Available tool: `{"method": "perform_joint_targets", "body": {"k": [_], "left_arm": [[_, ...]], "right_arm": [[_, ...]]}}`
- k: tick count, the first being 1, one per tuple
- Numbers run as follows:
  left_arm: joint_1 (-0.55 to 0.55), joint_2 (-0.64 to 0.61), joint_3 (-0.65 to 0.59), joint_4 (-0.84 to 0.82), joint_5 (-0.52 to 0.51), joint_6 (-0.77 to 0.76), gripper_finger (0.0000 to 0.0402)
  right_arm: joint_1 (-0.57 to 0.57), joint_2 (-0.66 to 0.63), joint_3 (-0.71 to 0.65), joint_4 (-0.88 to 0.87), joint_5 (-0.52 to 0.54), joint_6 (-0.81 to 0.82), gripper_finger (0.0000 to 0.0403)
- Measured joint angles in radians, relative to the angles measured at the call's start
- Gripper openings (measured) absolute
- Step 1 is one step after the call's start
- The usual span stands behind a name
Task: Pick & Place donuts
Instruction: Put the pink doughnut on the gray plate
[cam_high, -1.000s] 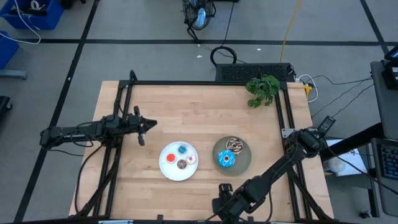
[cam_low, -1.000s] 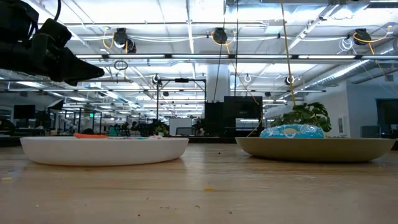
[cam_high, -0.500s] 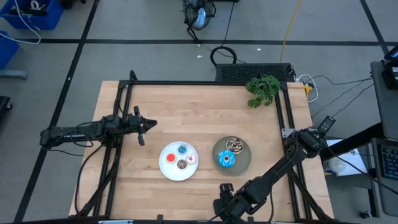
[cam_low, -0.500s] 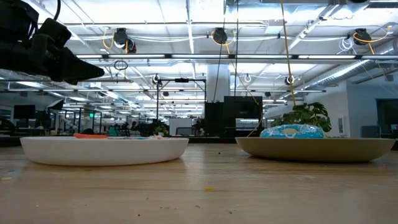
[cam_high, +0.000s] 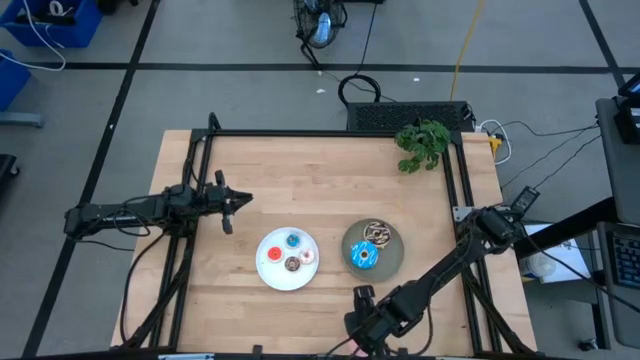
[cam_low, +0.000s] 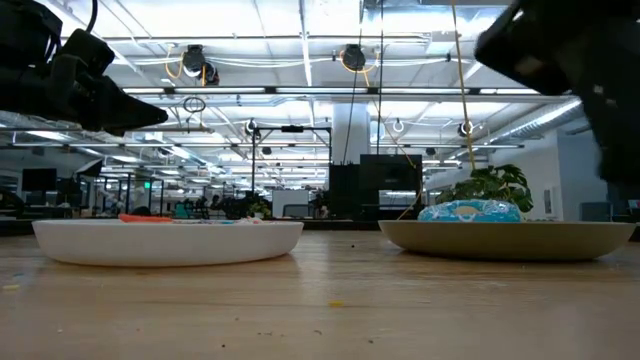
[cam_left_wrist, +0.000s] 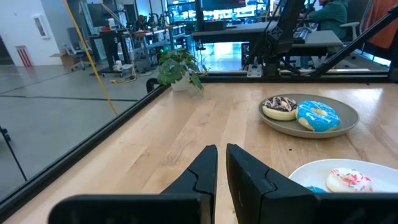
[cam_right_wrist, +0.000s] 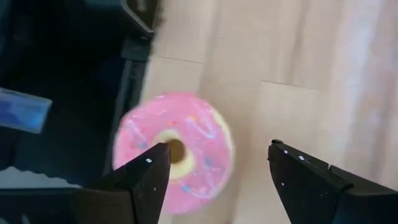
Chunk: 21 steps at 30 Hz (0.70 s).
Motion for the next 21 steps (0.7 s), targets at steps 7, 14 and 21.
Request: {"method": "perform_joint_targets", "body": {"k": [7,14,21], "left_arm": [[0.0,0.0,0.0,0.0,0.0,-0.003,0.0042],[0.0,0.0,0.0,-0.001,0.0,-0.003,0.0042],[0.0,0.0,0.0,-0.001,0.0,-0.003,0.0042]], "right_arm": [[0.001,0.0,-0.072,0.057,-0.013,0.014,0.0251],[0.0,0.0,-0.163,0.206,-0.033,0.025,0.0251],[-0.001,-0.005,-0.223,0.246,-0.03,0.051,0.0251]]}}
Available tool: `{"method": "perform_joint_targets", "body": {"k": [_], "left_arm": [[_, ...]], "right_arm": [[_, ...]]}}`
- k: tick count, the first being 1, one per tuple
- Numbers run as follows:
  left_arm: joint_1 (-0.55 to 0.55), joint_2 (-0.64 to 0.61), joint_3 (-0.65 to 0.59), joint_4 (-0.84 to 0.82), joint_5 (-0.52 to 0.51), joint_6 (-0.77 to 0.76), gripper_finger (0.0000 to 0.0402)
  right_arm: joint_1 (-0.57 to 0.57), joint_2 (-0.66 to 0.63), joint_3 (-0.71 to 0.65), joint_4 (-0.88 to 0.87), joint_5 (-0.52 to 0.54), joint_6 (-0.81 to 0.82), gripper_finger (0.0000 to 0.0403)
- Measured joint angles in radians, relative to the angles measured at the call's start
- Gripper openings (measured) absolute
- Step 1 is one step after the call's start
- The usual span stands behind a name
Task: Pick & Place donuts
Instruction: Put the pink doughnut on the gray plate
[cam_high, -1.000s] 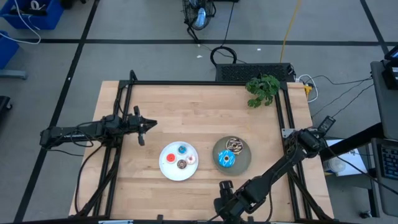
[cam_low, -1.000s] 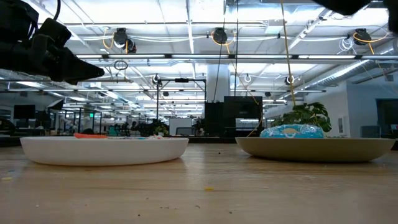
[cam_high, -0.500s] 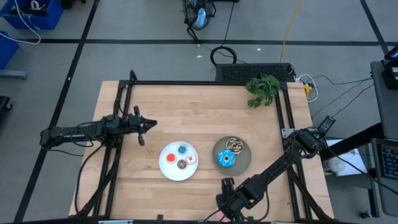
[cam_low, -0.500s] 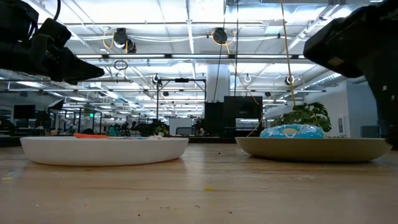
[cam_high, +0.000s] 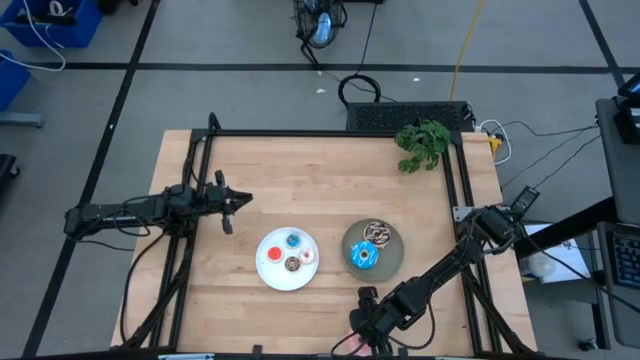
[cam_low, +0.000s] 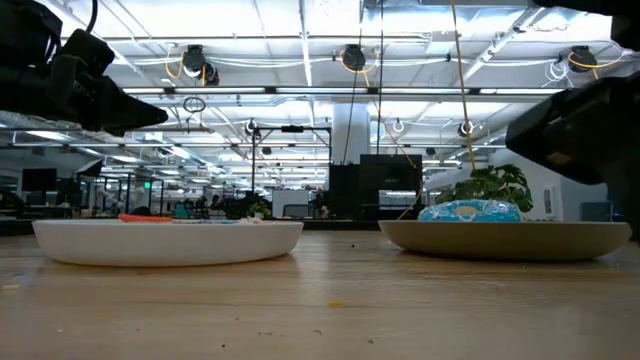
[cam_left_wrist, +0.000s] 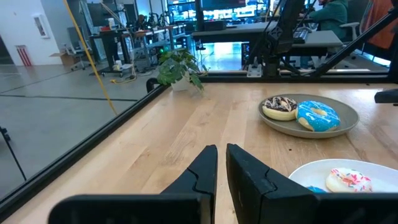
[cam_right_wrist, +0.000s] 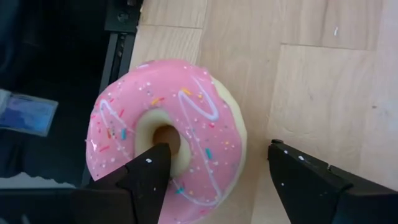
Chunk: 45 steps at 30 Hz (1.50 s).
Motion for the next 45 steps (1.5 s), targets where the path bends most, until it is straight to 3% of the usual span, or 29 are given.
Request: {"method": "perform_joint_targets", "body": {"k": [11,14,18,21,23,27,36,40,45], "left_arm": [[0.0,0.0,0.0,0.0,0.0,0.0,0.0042],[0.0,0.0,0.0,0.0,0.0,0.0,0.0042],[0.0,0.0,0.0,-0.002,0.0,0.0,0.0042],[0.0,0.0,0.0,-0.005,0.001,0.001,0.0042],[0.0,0.0,0.0,-0.006,0.0,0.004,0.0042],[0.0,0.0,0.0,-0.007,0.0,0.005,0.0042],[0.0,0.0,0.0,-0.01,0.0,0.005,0.0042],[0.0,0.0,0.0,-0.01,0.0,0.005,0.0042],[0.0,0.0,0.0,-0.009,0.0,0.005,0.0042]], "right_arm": [[-0.006,-0.002,-0.061,0.094,0.003,0.02,0.0238],[-0.012,0.0,-0.062,0.091,0.001,0.019,0.0198],[-0.032,-0.009,-0.056,0.073,-0.007,0.021,0.0111],[-0.061,-0.052,-0.044,0.019,-0.047,0.031,0.0039],[-0.083,-0.108,-0.032,-0.04,-0.052,0.032,0.0014],[-0.11,-0.242,0.01,-0.126,0.002,0.052,0.0018],[-0.132,-0.534,0.032,-0.431,0.245,0.146,0.0006],[-0.141,-0.604,0.031,-0.658,0.289,0.284,0.0005],[-0.158,-0.6,0.029,-0.894,0.289,0.437,0.0004]]}}
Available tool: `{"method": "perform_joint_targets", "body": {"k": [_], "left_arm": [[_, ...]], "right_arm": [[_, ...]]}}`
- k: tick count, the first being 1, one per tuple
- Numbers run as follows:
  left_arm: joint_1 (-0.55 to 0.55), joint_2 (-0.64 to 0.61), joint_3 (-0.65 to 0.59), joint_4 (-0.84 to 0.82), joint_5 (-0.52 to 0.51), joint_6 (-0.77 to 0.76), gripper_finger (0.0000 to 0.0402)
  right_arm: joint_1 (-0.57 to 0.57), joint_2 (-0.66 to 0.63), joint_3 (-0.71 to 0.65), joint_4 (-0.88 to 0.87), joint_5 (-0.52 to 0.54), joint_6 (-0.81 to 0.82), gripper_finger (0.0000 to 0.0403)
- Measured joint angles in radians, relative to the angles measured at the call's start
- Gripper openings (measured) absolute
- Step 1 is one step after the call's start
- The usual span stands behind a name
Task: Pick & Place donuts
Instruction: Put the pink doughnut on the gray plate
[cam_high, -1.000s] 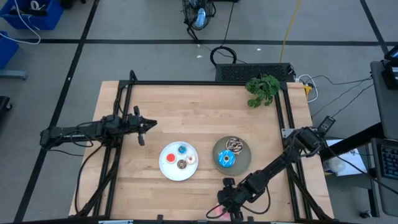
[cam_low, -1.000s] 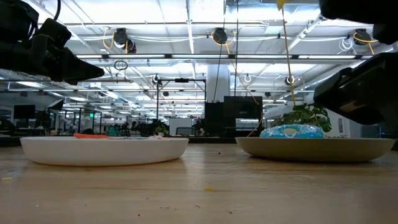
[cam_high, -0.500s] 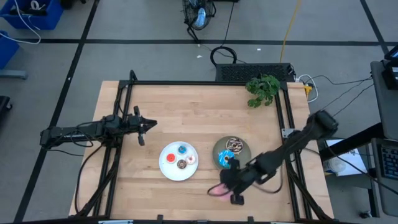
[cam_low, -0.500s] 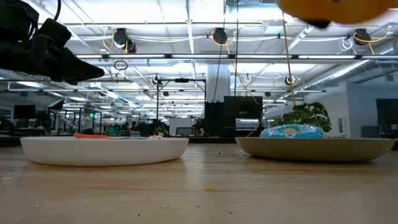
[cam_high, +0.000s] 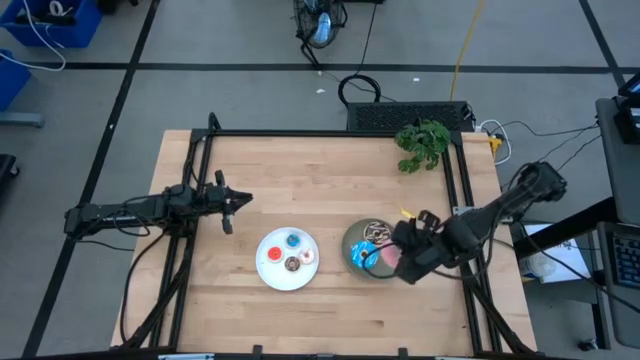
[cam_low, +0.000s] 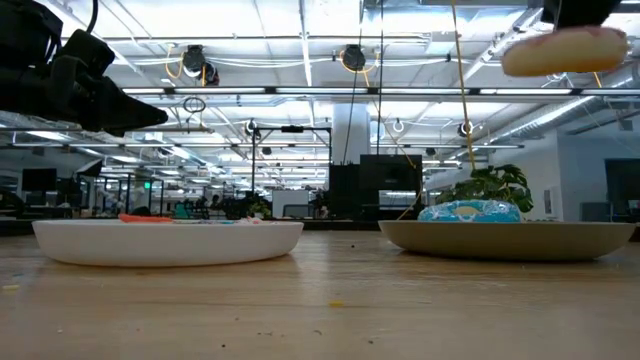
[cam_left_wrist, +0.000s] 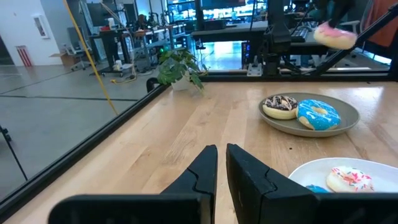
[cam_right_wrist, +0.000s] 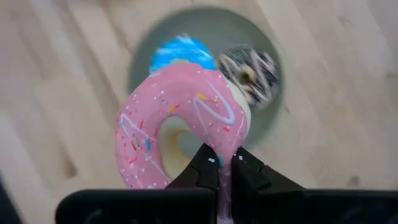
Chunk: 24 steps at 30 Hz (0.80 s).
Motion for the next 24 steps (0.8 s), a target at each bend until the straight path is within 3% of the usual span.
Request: {"method": "perform_joint_targets", "body": {"k": [4,9,12,24], "left_arm": [[0.0,0.0,0.0,0.004,0.0,-0.002,0.0042],[0.0,0.0,0.0,0.004,0.0,-0.017,0.0042],[0.0,0.0,0.0,0.004,0.0,-0.017,0.0042],[0.0,0.0,0.0,0.005,0.0,-0.02,0.0042]], "right_arm": [[-0.028,0.045,-0.016,-0.01,-0.018,-0.022,0.0003],[-0.08,0.13,-0.082,0.059,-0.148,-0.141,0.0003],[-0.111,0.169,-0.126,0.096,-0.165,-0.17,0.0004],[-0.232,0.181,-0.312,0.289,-0.289,-0.264,0.0005]]}}
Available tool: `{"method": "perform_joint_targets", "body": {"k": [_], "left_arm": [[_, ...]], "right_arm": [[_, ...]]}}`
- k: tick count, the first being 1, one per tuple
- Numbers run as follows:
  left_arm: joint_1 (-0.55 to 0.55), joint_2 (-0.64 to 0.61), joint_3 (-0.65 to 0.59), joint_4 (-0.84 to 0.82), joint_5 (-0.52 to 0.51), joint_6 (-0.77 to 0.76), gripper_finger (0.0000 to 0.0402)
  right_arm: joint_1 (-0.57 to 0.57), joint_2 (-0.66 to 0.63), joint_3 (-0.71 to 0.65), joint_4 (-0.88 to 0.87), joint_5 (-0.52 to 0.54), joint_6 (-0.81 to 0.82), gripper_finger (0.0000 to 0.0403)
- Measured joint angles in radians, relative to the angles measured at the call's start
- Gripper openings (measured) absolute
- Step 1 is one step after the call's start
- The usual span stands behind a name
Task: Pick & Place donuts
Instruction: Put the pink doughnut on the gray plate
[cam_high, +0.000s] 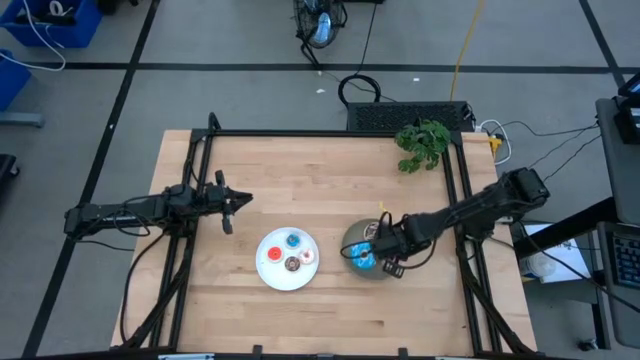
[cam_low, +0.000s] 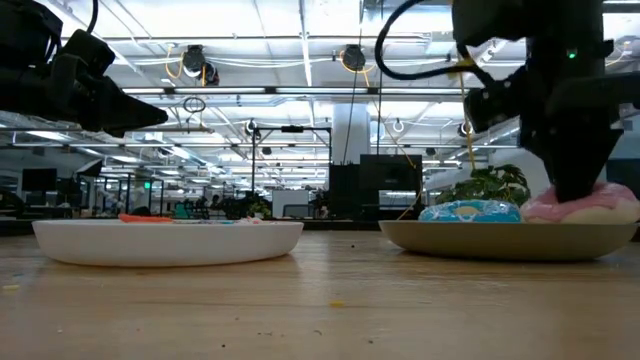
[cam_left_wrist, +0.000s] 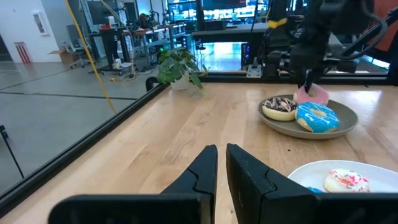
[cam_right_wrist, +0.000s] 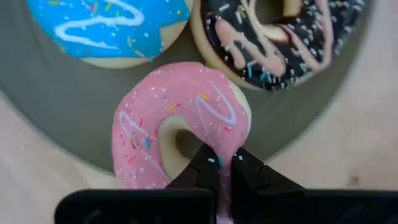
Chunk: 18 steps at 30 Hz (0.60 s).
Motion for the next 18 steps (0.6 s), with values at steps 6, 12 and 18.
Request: {"method": "perform_joint_targets", "body": {"k": [6,12,18], "left_arm": [[0.0,0.0,0.0,0.0,0.0,0.0,0.0042],[0.0,0.0,0.0,0.0,0.0,0.0,0.0042],[0.0,0.0,0.0,0.001,0.0,0.0,0.0042]], "right_arm": [[-0.021,0.0,-0.043,0.082,-0.033,-0.026,0.0008],[-0.021,-0.001,-0.038,0.081,-0.048,-0.081,0.0032],[-0.021,-0.001,-0.018,0.083,-0.05,-0.076,0.0104]]}}
